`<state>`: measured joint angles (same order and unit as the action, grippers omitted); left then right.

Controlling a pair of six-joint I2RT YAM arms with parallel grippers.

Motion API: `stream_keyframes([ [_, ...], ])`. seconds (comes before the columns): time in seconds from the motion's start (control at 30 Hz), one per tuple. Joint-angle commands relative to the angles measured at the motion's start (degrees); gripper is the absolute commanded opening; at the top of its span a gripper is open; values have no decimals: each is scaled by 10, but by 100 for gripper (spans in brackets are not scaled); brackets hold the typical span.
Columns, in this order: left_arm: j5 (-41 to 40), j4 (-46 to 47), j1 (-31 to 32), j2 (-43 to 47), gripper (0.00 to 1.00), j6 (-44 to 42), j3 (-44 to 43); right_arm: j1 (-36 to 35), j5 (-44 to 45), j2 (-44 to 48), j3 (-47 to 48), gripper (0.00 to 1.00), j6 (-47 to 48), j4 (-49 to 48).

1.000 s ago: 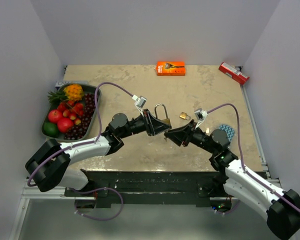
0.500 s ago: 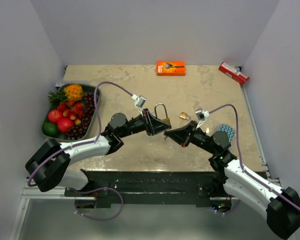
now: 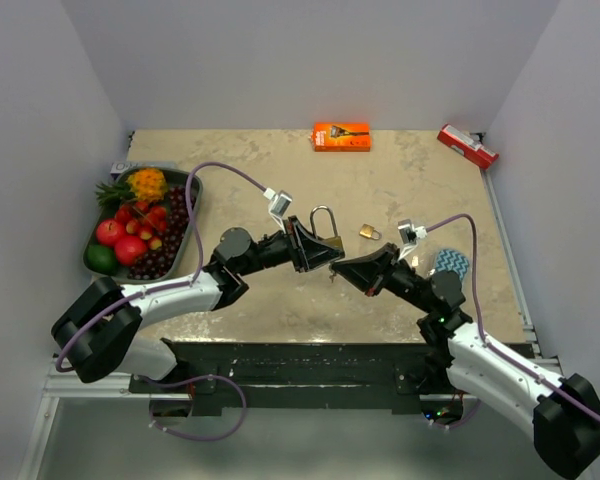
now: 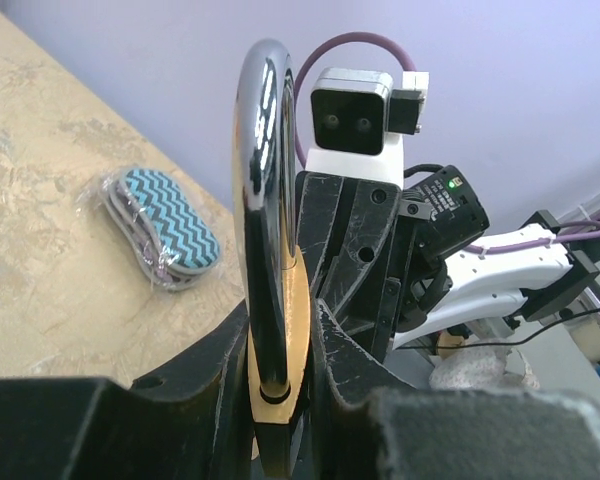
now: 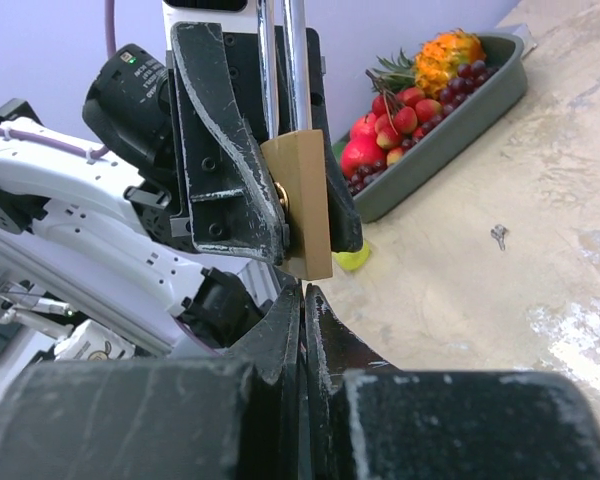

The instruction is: Unlock with the key

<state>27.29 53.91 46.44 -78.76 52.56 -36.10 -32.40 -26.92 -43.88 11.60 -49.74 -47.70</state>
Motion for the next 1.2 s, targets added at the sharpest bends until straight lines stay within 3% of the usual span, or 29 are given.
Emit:
stream_keyframes([
  [0.0, 41, 108, 25, 7, 0, -3, -4, 3, 51, 0, 4, 0, -10, -42],
  [0.63, 82, 150, 59, 5, 0, -15, 42, 7, 62, -8, 19, 0, -32, -84],
  [1.17, 149, 200, 67, 42, 0, -25, 8, 16, 31, -24, -8, 0, -144, -173],
])
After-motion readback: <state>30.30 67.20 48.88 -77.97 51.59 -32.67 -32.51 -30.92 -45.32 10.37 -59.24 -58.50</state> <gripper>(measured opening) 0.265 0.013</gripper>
